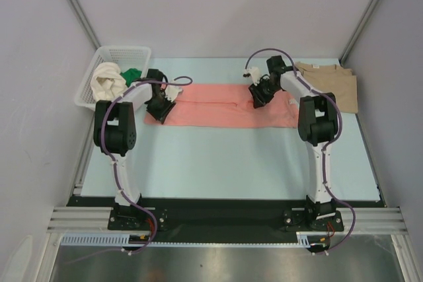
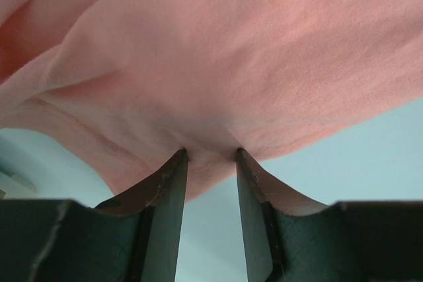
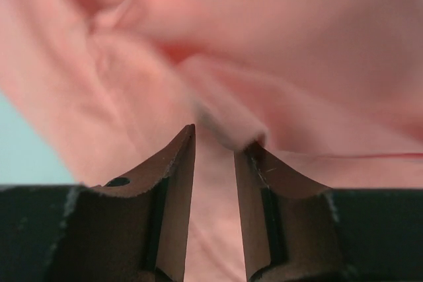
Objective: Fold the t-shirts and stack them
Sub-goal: Fold the tshirt
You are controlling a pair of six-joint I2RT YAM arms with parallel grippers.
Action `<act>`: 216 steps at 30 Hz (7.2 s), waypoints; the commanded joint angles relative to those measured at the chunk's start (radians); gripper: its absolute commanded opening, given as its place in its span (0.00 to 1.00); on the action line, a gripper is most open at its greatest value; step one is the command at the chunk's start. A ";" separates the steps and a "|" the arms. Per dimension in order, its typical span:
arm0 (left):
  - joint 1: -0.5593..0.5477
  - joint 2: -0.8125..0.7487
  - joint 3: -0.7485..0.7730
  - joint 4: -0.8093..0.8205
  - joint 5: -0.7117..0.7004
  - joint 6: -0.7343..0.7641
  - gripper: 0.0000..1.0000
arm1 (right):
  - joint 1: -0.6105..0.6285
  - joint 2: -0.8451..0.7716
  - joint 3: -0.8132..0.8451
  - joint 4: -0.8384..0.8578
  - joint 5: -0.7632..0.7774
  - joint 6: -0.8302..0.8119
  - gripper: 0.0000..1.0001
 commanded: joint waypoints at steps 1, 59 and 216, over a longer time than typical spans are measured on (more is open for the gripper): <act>0.012 -0.045 -0.053 0.051 0.003 -0.006 0.40 | -0.016 0.058 0.245 0.062 0.015 0.048 0.34; 0.052 -0.066 -0.031 -0.211 -0.101 0.471 0.00 | -0.041 -0.496 -0.279 0.105 0.079 0.107 0.44; -0.370 0.064 0.818 -0.250 0.302 -0.381 0.74 | -0.173 -0.303 -0.156 0.326 0.085 0.724 0.47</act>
